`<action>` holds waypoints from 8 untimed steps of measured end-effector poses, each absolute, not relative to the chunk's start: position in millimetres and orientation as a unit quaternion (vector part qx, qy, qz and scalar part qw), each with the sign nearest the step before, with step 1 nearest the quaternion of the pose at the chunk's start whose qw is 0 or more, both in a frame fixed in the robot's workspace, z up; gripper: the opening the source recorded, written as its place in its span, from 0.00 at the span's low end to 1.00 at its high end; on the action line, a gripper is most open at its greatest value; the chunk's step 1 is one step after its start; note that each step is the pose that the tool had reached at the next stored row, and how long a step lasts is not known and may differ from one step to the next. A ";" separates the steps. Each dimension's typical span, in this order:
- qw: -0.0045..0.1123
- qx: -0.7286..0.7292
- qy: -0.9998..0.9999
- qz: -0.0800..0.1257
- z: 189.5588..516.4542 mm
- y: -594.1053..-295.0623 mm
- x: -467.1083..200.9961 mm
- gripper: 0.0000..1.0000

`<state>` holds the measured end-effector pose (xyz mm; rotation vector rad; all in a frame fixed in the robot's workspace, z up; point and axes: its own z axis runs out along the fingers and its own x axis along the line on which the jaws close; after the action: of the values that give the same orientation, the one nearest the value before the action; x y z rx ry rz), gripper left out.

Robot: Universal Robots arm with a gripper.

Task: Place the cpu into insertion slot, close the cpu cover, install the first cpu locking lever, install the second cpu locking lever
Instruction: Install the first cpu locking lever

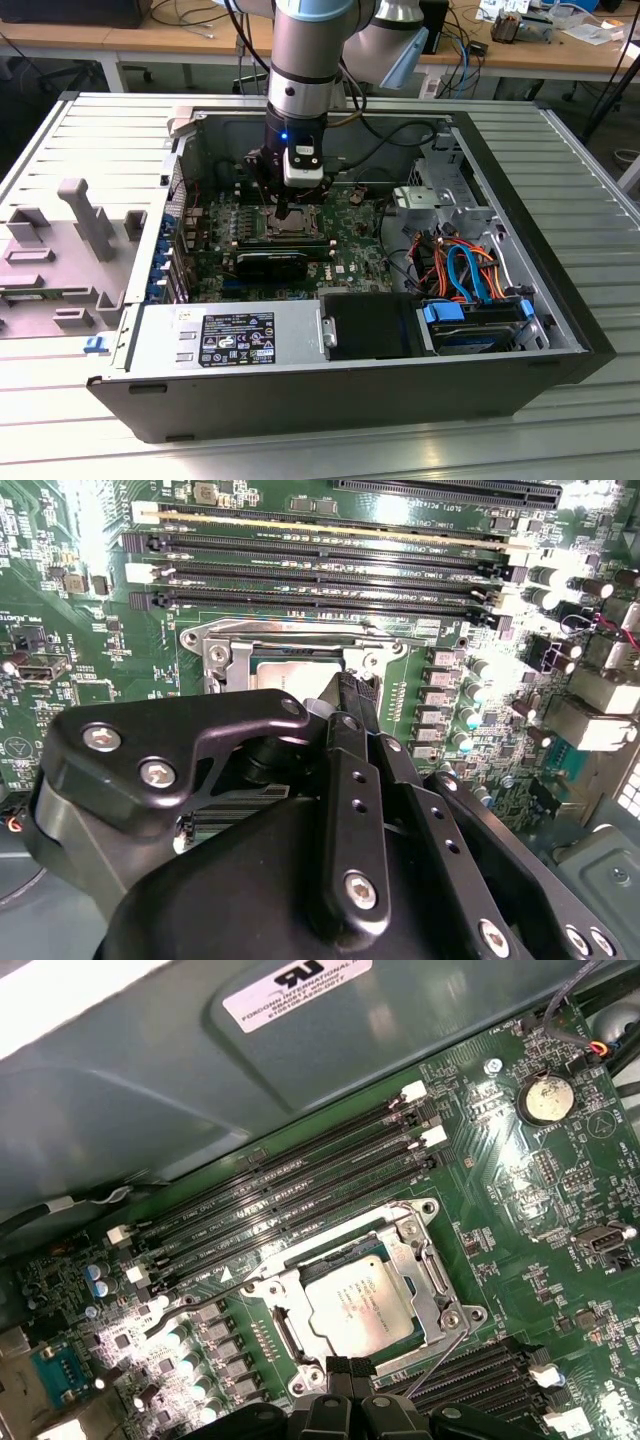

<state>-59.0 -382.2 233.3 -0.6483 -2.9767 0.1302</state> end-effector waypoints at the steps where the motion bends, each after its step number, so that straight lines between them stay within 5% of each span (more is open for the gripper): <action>1: 0.046 -0.212 -0.975 0.043 233.3 -382.2 -59.0 0.11; 8: 0.046 -0.210 -0.976 0.043 233.3 -382.2 -59.0 0.11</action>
<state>-59.0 -382.2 233.3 -0.6415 -2.9783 0.1305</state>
